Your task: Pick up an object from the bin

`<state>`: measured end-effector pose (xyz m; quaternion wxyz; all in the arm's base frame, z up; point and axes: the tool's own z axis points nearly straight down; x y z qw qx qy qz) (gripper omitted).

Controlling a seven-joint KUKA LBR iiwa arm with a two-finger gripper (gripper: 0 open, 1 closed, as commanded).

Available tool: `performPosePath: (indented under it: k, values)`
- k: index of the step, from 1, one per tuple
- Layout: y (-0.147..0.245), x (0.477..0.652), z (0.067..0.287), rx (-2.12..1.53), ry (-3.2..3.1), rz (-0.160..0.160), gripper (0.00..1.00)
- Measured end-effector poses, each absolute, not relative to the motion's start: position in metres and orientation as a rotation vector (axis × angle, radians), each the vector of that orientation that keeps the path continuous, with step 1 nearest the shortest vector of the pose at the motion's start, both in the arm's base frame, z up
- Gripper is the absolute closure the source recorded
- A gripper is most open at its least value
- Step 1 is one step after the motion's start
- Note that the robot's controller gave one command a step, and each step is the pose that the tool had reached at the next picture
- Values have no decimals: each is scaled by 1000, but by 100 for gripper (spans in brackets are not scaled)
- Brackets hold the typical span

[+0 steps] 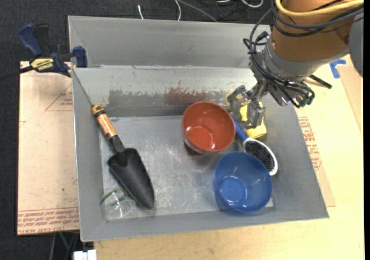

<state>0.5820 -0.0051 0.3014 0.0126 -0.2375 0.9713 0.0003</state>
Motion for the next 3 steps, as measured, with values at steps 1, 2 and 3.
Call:
performPosePath:
  k: [1, 2, 3]
  values:
    - [14, 627, 312, -555, 3063, 4, 0]
    - [13, 626, 312, -552, 3064, 4, 0]
    - [-5, 609, 214, -660, 3038, 2, 0]
